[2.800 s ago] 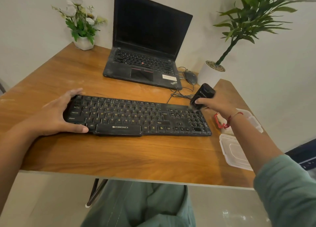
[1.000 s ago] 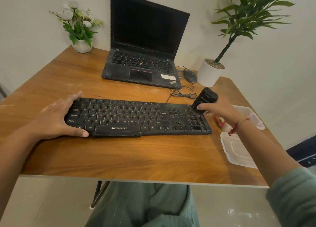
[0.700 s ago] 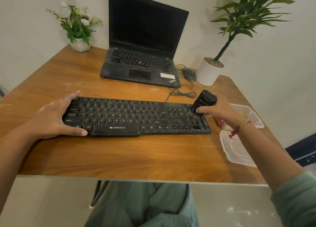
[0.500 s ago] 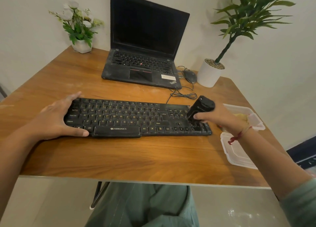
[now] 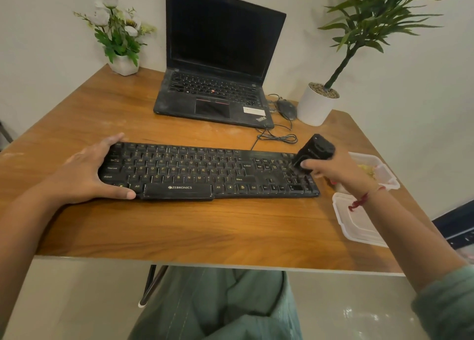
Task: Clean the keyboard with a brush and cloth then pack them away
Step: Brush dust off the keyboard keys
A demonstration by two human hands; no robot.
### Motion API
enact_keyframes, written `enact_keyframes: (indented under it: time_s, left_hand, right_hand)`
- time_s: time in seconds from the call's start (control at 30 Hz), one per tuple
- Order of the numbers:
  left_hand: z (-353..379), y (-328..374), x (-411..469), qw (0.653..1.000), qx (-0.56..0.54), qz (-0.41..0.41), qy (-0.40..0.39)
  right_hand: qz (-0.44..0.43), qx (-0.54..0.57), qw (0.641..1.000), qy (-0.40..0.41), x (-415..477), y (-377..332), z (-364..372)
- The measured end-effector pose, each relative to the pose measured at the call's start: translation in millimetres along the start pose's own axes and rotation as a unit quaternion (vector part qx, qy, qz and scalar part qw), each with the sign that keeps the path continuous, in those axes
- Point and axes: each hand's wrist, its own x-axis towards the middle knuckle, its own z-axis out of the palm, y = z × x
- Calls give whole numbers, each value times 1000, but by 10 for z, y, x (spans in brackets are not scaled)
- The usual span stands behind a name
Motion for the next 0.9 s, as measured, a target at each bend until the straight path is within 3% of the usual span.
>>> enact_keyframes:
  time_s: [0.07, 0.1, 0.2, 0.27, 0.37, 0.43, 0.6, 0.7, 0.77, 0.9]
  left_hand:
    - [2, 9, 0, 1000, 0, 0, 0]
    - [1, 11, 0, 1000, 2, 0, 1]
    - [-1, 11, -4, 1000, 7, -2, 1]
    - [-2, -1, 2, 1000, 4, 0, 0]
    - [-8, -15, 26, 1000, -5, 5, -4]
    - [-4, -22, 27, 1000, -6, 3, -2]
    - [0, -22, 17, 1000, -12, 4, 1]
    - [0, -23, 26, 1000, -19, 8, 2]
    - [7, -24, 19, 1000, -19, 7, 3]
    - [2, -20, 11, 1000, -18, 5, 4]
  right_hand:
    - [5, -76, 994, 72, 23, 51, -21]
    - [3, -64, 996, 60, 5, 65, -1]
    - [-18, 83, 993, -79, -161, 30, 63]
    - [-34, 78, 992, -97, -188, 35, 53]
    - [-18, -77, 995, 61, -71, 91, -13]
    - [-7, -125, 986, 112, -50, 124, -16]
    - [-21, 57, 997, -50, -252, 42, -38]
    - [-31, -51, 997, 52, -174, 136, -61]
    - [-22, -46, 995, 86, -167, 187, -20]
    - [-32, 38, 997, -54, -275, 130, 28]
